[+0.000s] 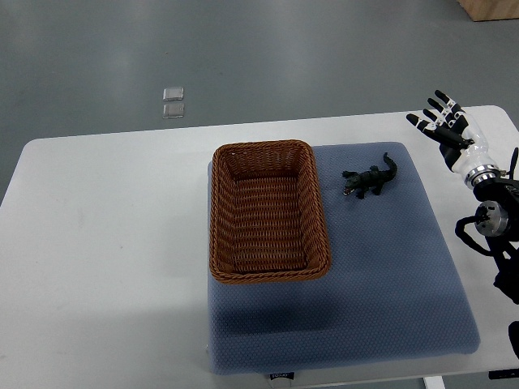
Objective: Place crocodile in brown basket with right hand
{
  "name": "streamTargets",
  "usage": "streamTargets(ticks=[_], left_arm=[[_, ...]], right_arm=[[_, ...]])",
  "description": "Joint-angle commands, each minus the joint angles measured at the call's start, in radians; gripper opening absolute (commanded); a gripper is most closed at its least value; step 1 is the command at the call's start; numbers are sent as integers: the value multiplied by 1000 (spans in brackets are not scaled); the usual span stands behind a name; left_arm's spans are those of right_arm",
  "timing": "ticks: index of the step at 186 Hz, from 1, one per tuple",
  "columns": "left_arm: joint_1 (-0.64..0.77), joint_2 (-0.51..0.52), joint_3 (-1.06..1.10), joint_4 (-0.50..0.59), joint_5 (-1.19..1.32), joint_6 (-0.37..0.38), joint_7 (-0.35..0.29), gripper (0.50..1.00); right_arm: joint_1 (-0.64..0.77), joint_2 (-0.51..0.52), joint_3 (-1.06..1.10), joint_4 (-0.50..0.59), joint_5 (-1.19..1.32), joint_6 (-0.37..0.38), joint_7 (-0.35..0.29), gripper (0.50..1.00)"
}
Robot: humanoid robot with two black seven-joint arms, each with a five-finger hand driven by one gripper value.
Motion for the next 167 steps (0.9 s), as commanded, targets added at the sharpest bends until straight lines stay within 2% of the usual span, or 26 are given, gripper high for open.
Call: streamTargets(ticks=[1, 167], left_arm=[[0, 0, 0, -1, 1, 0, 0, 1000], [0, 0, 0, -1, -1, 0, 0, 1000]], right_arm=[[0, 0, 0, 0, 0, 1, 1, 930], [3, 0, 2, 2, 0, 9, 2, 930]])
